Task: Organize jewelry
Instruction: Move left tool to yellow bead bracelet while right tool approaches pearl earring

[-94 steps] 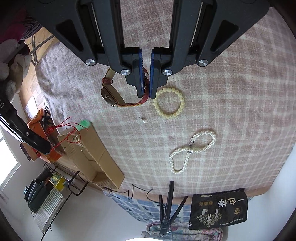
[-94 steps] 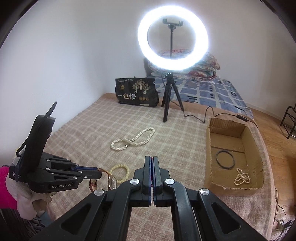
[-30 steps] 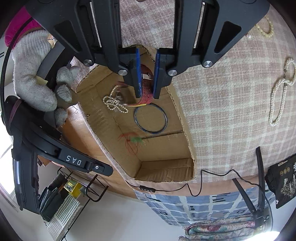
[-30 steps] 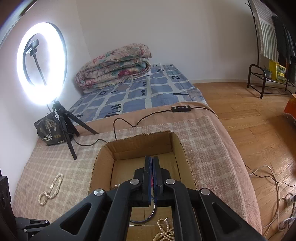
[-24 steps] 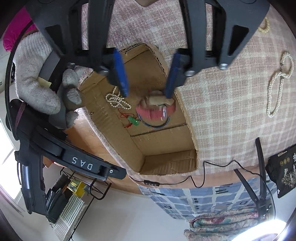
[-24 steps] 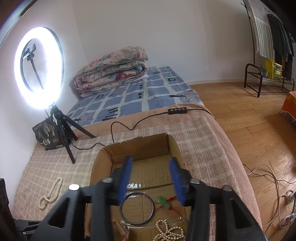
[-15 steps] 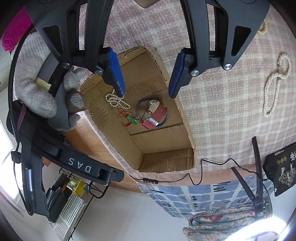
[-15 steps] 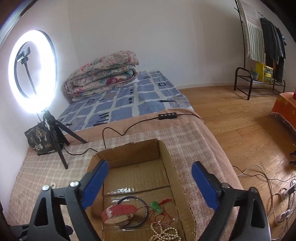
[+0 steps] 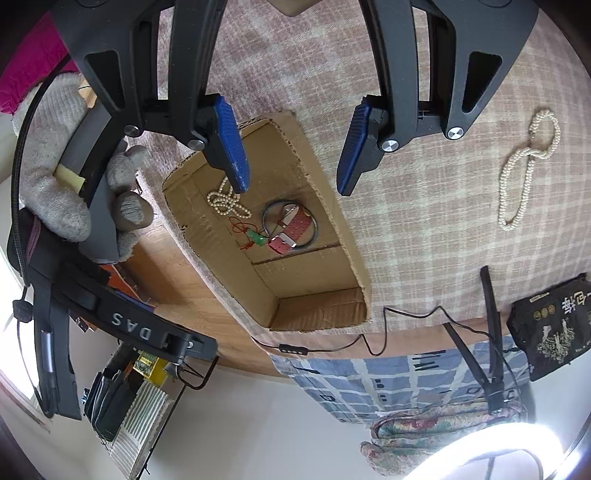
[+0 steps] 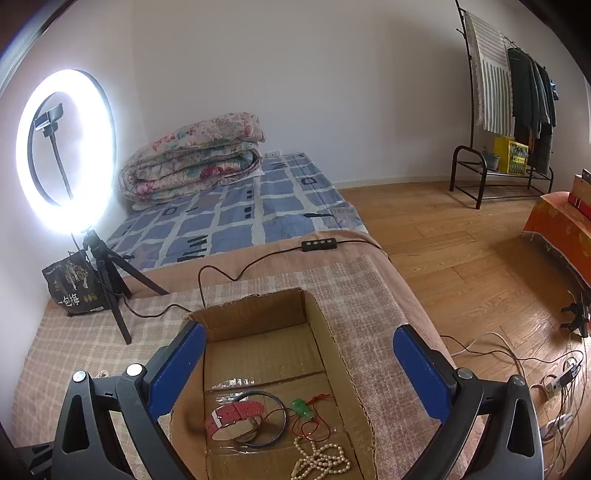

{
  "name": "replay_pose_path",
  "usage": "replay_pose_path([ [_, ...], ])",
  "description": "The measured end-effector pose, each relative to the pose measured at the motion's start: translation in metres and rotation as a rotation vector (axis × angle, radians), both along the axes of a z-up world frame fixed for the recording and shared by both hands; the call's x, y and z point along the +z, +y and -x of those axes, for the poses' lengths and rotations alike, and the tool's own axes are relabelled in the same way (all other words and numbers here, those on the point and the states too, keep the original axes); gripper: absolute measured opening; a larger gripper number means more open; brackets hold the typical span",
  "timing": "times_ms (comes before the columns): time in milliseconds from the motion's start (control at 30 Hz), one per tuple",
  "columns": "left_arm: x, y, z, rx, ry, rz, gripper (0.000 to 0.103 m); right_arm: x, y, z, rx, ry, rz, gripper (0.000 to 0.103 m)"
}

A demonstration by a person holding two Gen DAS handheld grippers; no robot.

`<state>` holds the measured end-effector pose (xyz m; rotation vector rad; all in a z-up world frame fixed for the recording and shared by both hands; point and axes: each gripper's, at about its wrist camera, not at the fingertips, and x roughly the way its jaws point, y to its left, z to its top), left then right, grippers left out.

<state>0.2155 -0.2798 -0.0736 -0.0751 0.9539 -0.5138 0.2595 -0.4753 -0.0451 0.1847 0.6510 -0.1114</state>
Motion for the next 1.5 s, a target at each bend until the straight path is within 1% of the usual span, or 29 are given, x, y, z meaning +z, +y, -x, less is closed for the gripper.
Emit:
replay_pose_path([
  [267,0.018,0.047,0.007,0.052,-0.036,0.011,0.05,0.02,0.009,0.02,-0.013,-0.031,0.004,0.103],
  [567,0.029,0.107,0.014,0.098,-0.053,0.013,0.05,0.036,0.033,0.048,0.028,-0.048,0.04,0.103],
  [700,0.033,0.137,0.017,0.119,-0.073,0.001,0.05,0.04,0.047,0.062,0.066,-0.058,0.04,0.103],
  [900,0.034,0.184,0.02,0.156,-0.066,0.017,0.05,0.041,0.074,0.085,0.153,-0.069,0.054,0.103],
  [1200,0.031,0.237,0.033,0.214,-0.06,0.018,0.05,0.033,0.124,0.131,0.311,-0.083,0.055,0.103],
  [1333,0.023,0.254,0.043,0.228,-0.042,0.013,0.05,0.018,0.152,0.152,0.391,-0.075,0.094,0.103],
  [1500,0.009,0.266,0.052,0.25,-0.007,0.015,0.05,-0.004,0.177,0.172,0.455,-0.073,0.126,0.102],
])
